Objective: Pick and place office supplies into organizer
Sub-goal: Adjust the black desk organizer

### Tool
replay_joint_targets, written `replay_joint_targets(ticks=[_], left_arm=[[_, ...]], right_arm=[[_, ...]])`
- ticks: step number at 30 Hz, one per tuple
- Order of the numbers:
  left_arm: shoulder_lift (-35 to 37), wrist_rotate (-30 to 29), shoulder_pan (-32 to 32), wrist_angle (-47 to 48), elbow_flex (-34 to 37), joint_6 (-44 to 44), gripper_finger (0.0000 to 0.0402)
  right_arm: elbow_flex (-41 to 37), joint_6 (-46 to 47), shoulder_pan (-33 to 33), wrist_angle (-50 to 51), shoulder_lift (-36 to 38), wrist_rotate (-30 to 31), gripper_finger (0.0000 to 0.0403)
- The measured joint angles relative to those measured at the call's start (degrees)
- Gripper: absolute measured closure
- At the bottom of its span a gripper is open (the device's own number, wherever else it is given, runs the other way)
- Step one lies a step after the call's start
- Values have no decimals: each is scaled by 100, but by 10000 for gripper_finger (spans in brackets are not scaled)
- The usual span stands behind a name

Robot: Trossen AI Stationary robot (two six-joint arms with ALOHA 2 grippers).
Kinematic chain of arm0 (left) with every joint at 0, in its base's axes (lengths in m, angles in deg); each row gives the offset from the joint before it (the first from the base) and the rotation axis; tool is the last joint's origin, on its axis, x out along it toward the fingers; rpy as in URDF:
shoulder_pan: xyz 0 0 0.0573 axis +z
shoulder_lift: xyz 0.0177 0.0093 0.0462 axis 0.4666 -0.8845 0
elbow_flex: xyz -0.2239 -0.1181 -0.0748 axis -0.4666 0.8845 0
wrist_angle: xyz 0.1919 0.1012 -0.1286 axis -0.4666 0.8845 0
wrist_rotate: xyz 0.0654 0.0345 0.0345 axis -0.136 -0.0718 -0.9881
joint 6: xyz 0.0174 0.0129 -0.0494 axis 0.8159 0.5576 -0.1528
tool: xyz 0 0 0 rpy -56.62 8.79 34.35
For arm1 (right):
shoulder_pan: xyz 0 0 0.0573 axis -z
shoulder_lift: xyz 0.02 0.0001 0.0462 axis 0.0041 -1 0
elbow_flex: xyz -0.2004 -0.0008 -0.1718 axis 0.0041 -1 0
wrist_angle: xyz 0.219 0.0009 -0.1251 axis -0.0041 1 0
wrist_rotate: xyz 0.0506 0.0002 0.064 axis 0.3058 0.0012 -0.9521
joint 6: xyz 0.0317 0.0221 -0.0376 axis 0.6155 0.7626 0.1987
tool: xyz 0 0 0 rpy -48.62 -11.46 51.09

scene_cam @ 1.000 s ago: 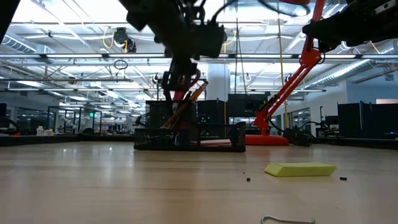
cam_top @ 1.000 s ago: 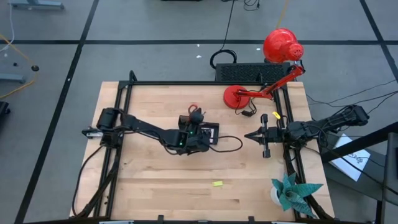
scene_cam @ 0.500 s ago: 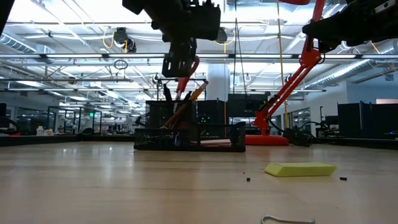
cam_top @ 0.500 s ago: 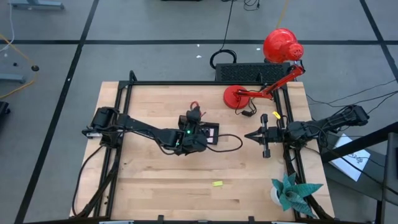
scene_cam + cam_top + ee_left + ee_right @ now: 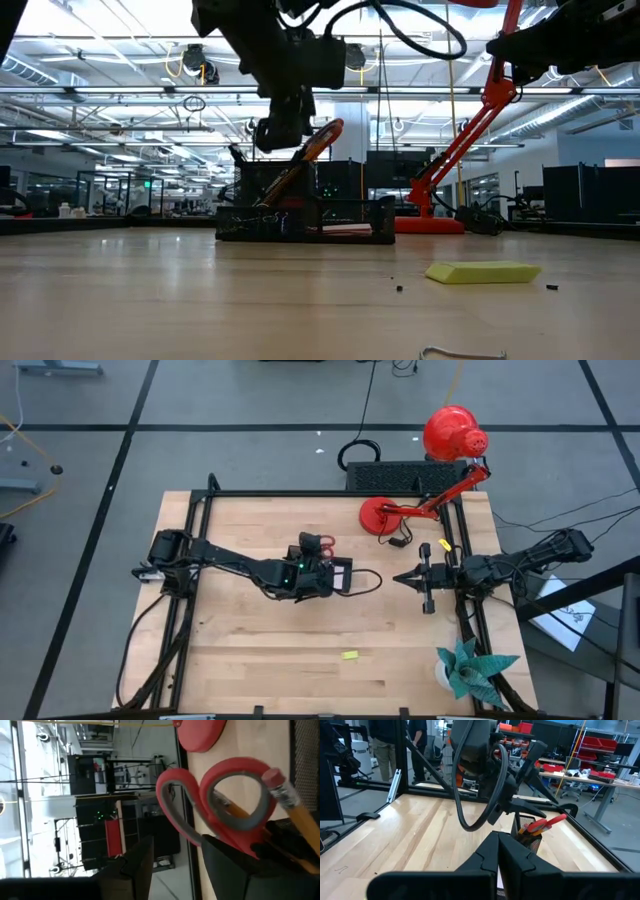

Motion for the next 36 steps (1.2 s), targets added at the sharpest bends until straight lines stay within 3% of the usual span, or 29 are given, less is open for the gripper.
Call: replay_joint_targets(ticks=[4,8,11,13,15,19,25,29,32,36], left_arm=[[0,-58,-18,-38,0,-50,229],[26,-1176,-158,-501,-40,451,229],[412,-1822,-386,-729,-171,855,229],[1026,-1788,-573,-605,-184,435,229],[1760,-1396,-739,-257,-186,-509,229],[3422,193,-791,713,20,-2731,229],[5168,368,-1173,516,1898,-3710,229],[5970,715,-1424,-761,3437,-3922,247],[6286,1925,-1450,-2169,4436,-3251,298],[6574,3280,-1212,-3352,5149,-2463,387]], right_arm=[[0,-44,0,0,0,0,403],[0,-67,0,0,0,0,403],[0,-87,0,0,0,1,403],[-1,-87,-1,-2,-2,-13,403],[-2,-63,0,-22,-2,-17,403],[0,-20,0,-26,-2,-17,403],[-2,-16,-2,-24,-4,-17,403],[-2,2,0,-22,-32,-20,403],[0,0,-1,-33,-108,-20,403],[-2,35,-2,-52,-246,-26,403]])
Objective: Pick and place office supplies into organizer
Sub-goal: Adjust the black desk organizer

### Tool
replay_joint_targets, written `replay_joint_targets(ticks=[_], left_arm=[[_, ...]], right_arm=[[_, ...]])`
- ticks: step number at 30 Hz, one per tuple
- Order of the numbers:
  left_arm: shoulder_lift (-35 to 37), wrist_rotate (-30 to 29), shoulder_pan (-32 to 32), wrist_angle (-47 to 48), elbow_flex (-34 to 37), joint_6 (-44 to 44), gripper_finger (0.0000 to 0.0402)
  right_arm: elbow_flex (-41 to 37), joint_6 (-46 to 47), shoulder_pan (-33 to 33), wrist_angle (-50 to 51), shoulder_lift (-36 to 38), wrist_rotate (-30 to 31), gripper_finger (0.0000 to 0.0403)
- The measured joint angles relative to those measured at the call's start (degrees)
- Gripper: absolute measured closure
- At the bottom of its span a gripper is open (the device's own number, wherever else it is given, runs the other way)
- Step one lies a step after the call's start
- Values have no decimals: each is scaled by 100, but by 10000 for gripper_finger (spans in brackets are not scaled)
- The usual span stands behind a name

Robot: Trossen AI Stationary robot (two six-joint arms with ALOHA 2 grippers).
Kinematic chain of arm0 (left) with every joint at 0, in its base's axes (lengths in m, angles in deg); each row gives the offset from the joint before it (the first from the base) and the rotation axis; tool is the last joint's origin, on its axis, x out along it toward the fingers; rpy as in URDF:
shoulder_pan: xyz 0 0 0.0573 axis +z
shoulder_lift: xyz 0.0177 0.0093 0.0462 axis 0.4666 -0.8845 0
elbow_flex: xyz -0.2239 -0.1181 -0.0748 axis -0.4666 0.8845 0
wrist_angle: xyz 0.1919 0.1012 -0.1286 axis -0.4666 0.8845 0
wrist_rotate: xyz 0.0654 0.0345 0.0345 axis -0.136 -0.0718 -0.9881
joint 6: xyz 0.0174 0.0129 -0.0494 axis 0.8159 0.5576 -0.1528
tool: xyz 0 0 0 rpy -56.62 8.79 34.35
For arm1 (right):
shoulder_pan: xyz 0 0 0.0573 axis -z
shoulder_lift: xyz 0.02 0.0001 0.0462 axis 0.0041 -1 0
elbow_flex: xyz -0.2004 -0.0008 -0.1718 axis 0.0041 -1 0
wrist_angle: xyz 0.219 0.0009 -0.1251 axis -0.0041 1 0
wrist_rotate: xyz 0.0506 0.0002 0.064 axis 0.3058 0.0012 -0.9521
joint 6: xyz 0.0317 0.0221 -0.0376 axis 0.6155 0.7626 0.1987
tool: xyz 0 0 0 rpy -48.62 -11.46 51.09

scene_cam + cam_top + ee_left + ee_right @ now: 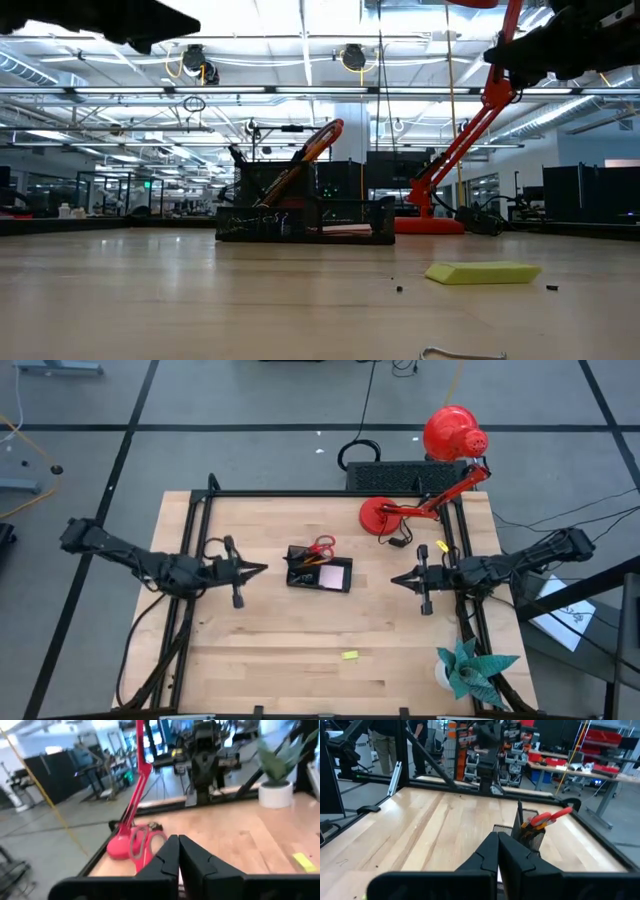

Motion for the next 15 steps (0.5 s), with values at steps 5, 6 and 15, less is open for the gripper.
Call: replay_joint_targets(ticks=[5,6,15], left_arm=[[468,1855,756,-149,397,251,395],[546,2366,920,-164,458,283,397],[640,4446,1888,-1060,1278,525,399]], right_arm=[[0,183,-1,-64,-252,-30,403],[0,234,2,-112,-308,-43,403],[-454,190,17,-1613,-575,-149,403]])
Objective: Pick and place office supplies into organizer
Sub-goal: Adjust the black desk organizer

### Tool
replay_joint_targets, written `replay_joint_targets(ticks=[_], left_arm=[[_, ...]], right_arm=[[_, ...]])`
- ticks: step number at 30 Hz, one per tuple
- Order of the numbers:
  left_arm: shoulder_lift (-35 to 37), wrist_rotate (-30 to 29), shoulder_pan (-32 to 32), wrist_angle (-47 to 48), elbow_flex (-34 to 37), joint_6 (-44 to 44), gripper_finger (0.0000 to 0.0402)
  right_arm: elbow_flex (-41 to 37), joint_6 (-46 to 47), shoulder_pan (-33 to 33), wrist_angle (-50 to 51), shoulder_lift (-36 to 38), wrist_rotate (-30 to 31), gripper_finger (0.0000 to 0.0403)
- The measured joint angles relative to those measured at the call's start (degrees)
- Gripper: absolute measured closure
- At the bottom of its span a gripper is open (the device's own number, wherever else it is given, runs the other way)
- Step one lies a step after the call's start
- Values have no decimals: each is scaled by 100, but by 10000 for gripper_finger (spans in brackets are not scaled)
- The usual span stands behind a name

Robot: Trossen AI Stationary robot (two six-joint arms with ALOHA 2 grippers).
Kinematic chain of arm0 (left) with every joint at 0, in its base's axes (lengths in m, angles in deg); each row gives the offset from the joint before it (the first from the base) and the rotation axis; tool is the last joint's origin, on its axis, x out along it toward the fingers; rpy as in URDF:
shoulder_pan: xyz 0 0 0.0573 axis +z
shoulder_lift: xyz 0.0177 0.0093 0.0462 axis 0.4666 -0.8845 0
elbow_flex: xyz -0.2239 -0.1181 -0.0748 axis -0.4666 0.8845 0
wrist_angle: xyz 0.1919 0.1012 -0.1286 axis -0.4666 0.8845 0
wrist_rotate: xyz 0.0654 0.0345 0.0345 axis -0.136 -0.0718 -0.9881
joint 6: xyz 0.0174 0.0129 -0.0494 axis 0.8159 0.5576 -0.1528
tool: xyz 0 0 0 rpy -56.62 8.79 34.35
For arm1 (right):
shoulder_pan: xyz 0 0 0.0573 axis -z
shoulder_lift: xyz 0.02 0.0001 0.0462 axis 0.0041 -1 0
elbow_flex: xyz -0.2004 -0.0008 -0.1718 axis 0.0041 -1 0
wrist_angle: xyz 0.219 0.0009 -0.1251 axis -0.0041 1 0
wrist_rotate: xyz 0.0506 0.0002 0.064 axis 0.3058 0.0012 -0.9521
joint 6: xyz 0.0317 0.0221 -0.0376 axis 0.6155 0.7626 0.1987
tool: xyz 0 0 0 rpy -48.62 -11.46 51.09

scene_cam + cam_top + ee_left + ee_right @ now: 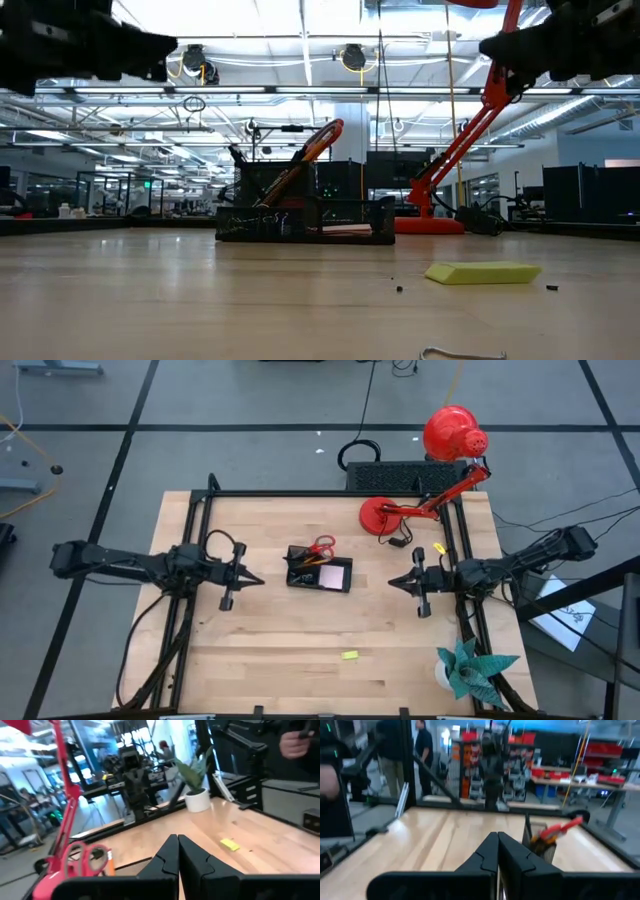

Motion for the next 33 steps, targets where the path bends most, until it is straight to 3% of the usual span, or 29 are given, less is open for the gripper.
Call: replay_joint_targets(ticks=[6,13,17,20,23,26,33], left_arm=[[210,-9,526,-1186,806,-424,400],[216,-595,534,-974,888,-765,400],[213,-638,447,-971,886,-719,399],[211,-643,432,-755,886,-578,393],[213,-719,432,-711,886,-218,387],[213,-893,432,-699,886,-65,387],[213,-1415,432,-705,886,105,399]], right_arm=[[-35,59,120,-27,-16,0,403],[-38,-454,135,68,-56,-30,403],[-38,-700,136,-263,-153,-310,403],[-38,-550,133,-360,-351,-192,403],[56,-241,141,-245,-712,193,403],[288,114,137,-289,-1302,150,403],[871,531,137,-735,-3280,154,403]])
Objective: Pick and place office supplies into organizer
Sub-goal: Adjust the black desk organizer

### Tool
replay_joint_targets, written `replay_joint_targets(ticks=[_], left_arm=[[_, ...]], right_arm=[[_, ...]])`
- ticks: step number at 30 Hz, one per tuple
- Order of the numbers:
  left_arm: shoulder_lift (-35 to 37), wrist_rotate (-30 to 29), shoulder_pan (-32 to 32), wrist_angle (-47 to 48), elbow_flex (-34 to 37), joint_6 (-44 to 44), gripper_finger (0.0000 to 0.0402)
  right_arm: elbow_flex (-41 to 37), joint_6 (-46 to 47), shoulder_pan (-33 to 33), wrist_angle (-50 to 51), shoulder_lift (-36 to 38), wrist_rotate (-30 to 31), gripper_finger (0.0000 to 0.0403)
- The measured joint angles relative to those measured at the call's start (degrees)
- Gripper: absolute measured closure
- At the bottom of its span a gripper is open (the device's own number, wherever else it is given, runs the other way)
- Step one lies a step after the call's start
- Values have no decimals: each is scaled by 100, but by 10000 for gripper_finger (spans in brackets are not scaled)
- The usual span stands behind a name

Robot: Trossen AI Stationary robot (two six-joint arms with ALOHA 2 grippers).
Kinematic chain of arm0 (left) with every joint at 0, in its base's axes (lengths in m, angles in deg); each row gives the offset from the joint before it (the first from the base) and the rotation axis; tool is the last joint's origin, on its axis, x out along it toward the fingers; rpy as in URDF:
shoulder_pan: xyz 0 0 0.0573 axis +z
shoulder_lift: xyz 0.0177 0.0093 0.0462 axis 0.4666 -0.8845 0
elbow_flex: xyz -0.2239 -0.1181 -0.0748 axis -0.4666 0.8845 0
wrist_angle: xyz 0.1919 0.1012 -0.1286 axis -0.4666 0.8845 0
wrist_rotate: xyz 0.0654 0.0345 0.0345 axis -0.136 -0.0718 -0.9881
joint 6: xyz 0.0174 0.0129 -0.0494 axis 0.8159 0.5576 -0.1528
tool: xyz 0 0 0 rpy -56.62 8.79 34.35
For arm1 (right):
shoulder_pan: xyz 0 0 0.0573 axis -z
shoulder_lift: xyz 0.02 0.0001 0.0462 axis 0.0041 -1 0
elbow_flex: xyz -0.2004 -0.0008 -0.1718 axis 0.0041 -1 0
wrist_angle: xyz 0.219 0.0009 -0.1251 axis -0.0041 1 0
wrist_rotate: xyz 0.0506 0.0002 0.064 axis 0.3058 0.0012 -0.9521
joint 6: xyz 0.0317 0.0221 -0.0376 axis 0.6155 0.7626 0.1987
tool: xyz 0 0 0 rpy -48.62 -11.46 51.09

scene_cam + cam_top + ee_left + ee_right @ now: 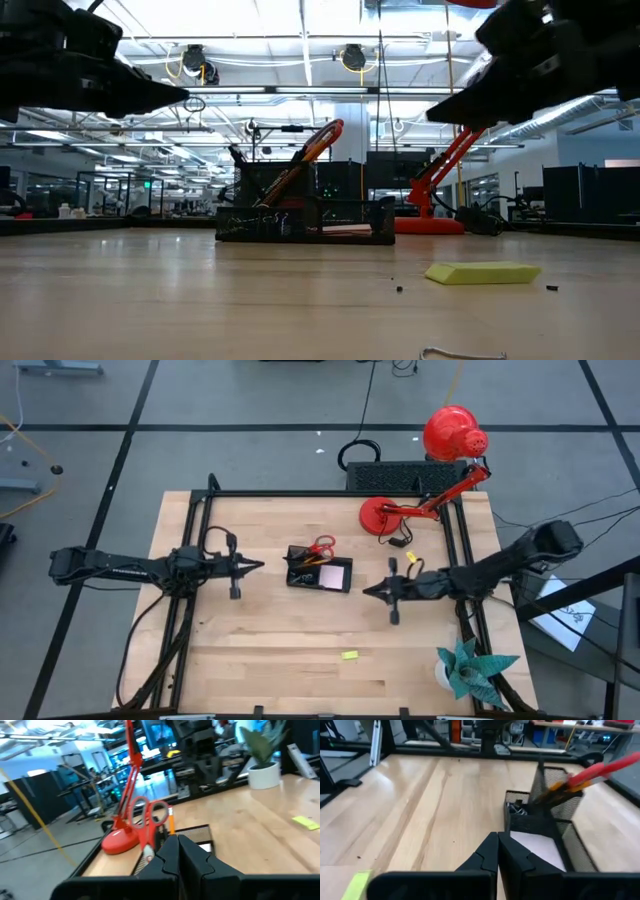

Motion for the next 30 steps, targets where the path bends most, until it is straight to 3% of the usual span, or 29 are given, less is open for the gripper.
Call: replay_joint_targets(ticks=[10,18,24,30], left_arm=[[4,-242,2,-59,-2,-6,370],[4,-285,4,-57,-2,-11,384],[4,-286,4,-55,-4,-40,398],[4,-286,4,-35,-4,-105,376]], right_arm=[[557,633,0,-612,-1748,-301,403],[1068,741,237,-964,-2871,-617,403],[1316,702,410,-727,-3230,-767,403],[1318,706,541,-606,-3325,-547,403]])
